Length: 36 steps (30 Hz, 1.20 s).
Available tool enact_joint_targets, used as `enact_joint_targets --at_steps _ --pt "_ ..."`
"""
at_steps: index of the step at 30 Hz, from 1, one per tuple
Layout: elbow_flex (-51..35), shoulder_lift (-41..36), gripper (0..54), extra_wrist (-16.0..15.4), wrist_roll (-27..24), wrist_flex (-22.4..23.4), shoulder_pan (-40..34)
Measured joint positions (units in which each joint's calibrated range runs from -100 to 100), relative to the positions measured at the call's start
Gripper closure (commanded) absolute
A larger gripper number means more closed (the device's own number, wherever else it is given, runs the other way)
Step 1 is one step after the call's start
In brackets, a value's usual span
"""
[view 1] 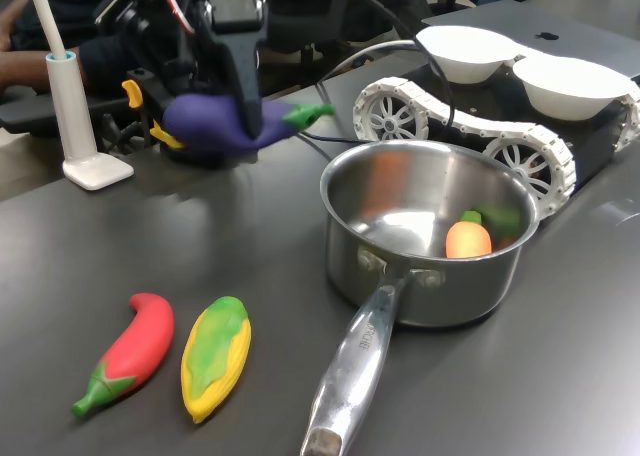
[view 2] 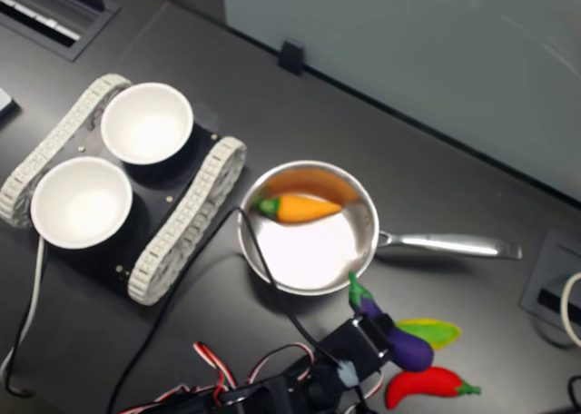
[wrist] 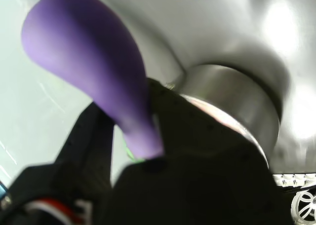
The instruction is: Pick up the brinjal and place them in the pan
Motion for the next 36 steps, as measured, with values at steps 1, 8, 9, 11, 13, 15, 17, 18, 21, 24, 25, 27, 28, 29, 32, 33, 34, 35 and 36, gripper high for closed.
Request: enact_joint_targets --at_steps 1,8,9,11,13,15,17,18,21,24,25,27,28,29,32,33,34,35,36 --pt "0.0 -1.01 53.5 0.0 -0.44 -0.25 -0.33" --pt "0.0 -7.32 53.3 0.0 -2.05 -2.38 -4.07" --pt "0.0 -8.16 53.3 0.0 -2.25 -2.8 -4.84" --pt "0.0 -9.85 53.5 0.0 -2.64 -3.48 -6.16" --pt "0.72 -11.7 53.5 0.0 -3.17 -4.5 -7.15" --pt "2.35 -13.72 53.5 -0.09 -3.76 -5.78 -8.03" --pt "3.89 -15.24 53.5 -0.09 -4.25 -6.88 -8.69" --pt "4.8 -16.08 53.5 -0.09 -4.54 -7.56 -9.46" --pt "6.15 -18.18 53.5 0.0 -4.64 -8.41 -13.09" --pt "7.15 -20.71 53.4 0.55 -4.84 -8.92 -17.05" --pt "7.78 -21.72 53.4 0.64 -4.84 -9.35 -18.15" --pt "10.05 -23.48 53.3 1.38 -4.84 -10.62 -19.91" --pt "11.22 -24.24 53.1 1.84 -4.84 -11.39 -21.12" --pt "12.49 -25.0 52.9 2.2 -4.84 -12.07 -22.44" --pt "16.65 -27.1 52.6 2.94 -4.84 -14.19 -25.41" --pt "17.92 -27.61 52.5 3.21 -4.84 -14.96 -25.74" --pt "19.0 -28.03 52.5 3.4 -4.84 -15.72 -25.96" --pt "19.73 -28.28 52.5 3.76 -4.84 -16.4 -25.96" --pt "20.45 -28.37 52.5 3.86 -4.84 -17.0 -25.74"
